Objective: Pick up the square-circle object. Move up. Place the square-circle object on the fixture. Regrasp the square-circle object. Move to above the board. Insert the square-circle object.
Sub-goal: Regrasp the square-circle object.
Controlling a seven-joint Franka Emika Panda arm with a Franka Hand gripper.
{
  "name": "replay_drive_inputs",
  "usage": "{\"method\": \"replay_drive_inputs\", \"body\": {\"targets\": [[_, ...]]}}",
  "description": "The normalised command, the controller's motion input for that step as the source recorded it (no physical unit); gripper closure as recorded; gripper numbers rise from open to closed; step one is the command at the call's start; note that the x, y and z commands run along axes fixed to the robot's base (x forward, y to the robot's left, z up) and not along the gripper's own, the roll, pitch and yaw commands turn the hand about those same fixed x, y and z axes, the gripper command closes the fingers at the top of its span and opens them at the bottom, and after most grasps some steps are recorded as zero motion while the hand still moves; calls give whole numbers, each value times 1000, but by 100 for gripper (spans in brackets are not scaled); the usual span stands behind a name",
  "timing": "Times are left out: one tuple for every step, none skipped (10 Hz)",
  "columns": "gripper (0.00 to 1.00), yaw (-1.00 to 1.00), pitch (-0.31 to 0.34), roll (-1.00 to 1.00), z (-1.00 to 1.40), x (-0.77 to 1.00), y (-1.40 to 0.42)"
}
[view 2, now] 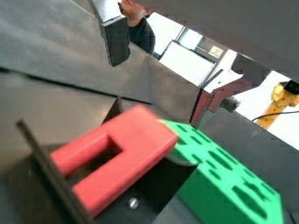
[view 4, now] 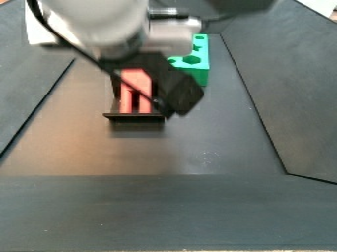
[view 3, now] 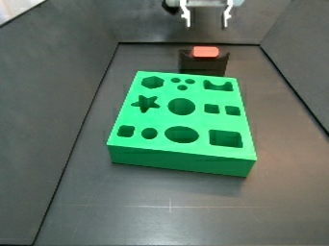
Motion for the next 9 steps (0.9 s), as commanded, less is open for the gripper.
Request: {"method": "replay_drive_inputs", "body": {"targets": [[0,12,82,1000,1000,-64,-951],[0,11,69,1000,1000,-97,-993],[0,10,59,1000,920,-125,-954],[0,9,56,1000,724,-101,-798],[0,9,54,1000,518,-73,-631],[0,9,52,1000,300,-56,-444],[0,9,48,1000,47,-34,-194],[0,9,47,1000,28,-23,-48],[0,10,45,1000,43,-28,-31]]}}
